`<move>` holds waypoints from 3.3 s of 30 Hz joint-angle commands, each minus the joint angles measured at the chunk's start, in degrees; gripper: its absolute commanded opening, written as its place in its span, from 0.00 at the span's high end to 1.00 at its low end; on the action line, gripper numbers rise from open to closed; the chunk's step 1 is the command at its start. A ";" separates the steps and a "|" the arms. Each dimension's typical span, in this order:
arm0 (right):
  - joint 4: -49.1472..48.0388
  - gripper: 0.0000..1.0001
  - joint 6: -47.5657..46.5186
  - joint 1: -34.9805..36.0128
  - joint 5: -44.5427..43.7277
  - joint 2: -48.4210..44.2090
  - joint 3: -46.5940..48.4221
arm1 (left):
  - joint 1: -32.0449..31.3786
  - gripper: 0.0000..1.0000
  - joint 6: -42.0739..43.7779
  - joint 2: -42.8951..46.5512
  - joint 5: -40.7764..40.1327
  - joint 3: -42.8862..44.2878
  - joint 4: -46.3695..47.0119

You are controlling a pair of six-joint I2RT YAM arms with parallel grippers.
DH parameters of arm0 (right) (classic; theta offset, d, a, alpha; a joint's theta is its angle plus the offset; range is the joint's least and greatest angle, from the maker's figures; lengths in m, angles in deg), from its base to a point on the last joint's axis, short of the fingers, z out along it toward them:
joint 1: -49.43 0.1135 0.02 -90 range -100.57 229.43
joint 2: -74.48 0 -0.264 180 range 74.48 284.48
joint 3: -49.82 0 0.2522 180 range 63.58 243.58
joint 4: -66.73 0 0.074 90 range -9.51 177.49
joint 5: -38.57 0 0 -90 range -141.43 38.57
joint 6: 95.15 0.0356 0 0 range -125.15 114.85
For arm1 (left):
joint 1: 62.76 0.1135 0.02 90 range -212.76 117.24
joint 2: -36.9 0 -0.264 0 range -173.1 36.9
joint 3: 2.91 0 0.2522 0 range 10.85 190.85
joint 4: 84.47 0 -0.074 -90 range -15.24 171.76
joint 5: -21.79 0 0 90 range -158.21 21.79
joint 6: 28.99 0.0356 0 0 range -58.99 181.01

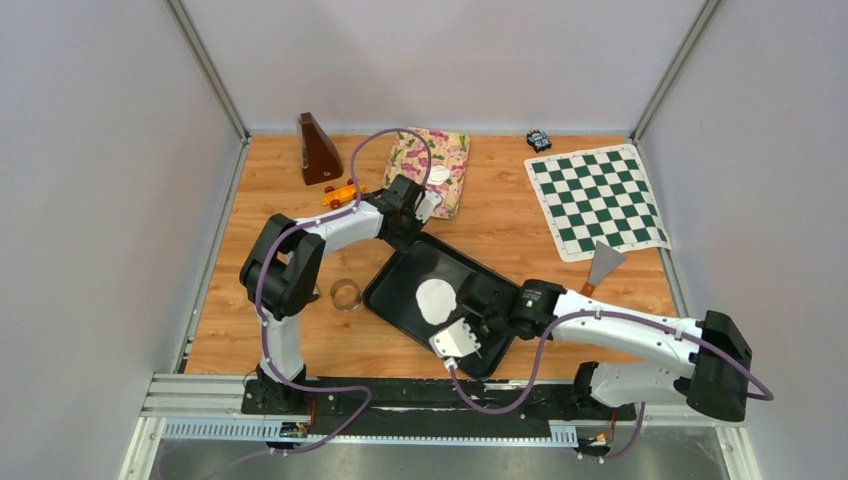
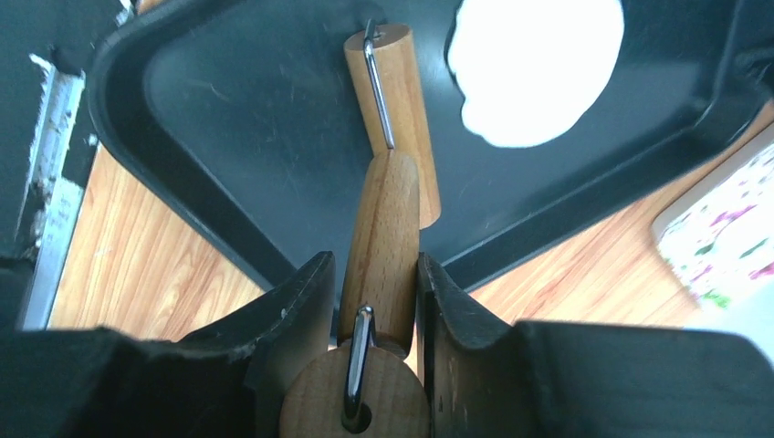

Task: Roll out the dumpling wrappers from the dough

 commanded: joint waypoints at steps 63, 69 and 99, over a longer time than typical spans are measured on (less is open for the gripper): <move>0.87 1.00 32.36 3.54 1.23 27.30 14.39 | 1.52 1.00 2.11 3.73 -5.34 1.15 0.03; 3.27 1.00 33.07 4.93 6.48 27.21 14.31 | 1.53 1.00 2.10 3.61 -5.56 1.29 0.03; 10.99 1.00 24.54 10.01 12.11 20.96 6.89 | 1.70 1.00 1.48 2.64 -7.42 1.87 0.03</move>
